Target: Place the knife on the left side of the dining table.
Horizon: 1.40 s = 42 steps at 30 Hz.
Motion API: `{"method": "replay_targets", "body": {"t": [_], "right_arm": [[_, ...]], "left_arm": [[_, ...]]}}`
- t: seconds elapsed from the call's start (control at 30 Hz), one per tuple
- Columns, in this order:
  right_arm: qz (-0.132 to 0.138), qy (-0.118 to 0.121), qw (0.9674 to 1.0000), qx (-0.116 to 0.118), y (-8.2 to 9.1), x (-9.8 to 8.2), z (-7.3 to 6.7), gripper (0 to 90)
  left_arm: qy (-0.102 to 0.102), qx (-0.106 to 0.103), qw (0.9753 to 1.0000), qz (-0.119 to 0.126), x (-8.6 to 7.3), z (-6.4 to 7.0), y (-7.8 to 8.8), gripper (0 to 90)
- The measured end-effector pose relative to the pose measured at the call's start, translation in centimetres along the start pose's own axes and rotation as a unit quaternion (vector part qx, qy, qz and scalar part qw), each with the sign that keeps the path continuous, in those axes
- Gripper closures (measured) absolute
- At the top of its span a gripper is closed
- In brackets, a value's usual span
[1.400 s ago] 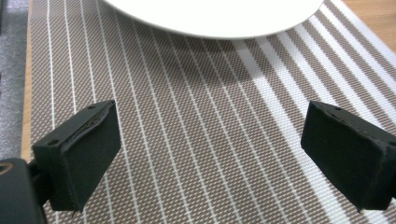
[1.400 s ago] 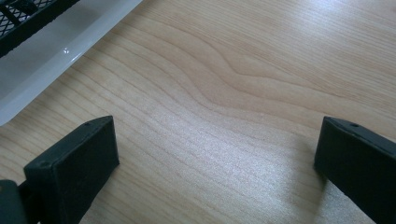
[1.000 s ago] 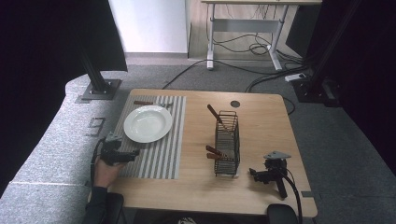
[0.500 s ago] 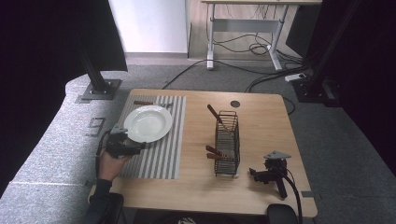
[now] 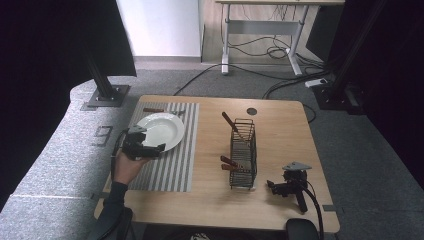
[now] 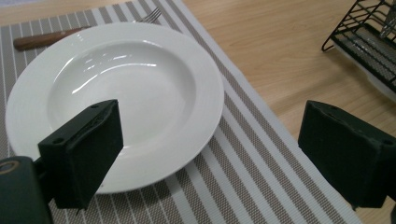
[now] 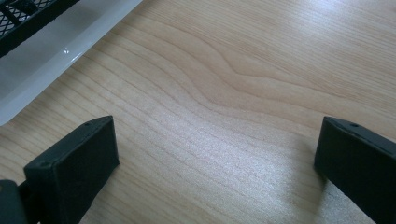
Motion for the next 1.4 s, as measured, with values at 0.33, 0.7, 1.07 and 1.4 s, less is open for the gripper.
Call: {"method": "replay_targets", "body": {"t": [0.33, 0.7, 1.07, 1.4], "right_arm": [[0.0, 0.0, 1.0, 0.0, 0.0, 0.0, 0.0, 0.0], [0.0, 0.0, 1.0, 0.0, 0.0, 0.0, 0.0, 0.0], [0.0, 0.0, 1.0, 0.0, 0.0, 0.0, 0.0, 0.0], [0.0, 0.0, 1.0, 0.0, 0.0, 0.0, 0.0, 0.0]], "left_arm": [[-0.007, -0.016, 0.9998, 0.008, 2.4, 1.9, -1.5, 6.3], [-0.015, -0.031, 0.9993, 0.013, 4.8, 4.0, -3.0, 6.1], [-0.029, -0.045, 0.9984, 0.018, 7.3, 6.2, -4.5, 4.1], [-0.044, -0.057, 0.9972, 0.021, 9.7, 8.9, -6.2, 2.7]]}}
Point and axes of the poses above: each handheld gripper's, and its own axes: y roughly backward along the jaws, x roughly out of its top, z roughly to its right, the point moved 10 cm from there along -y, roughly forward along the jaws, and after that the axes turned 12 degrees about z, right-handed, at the moved point
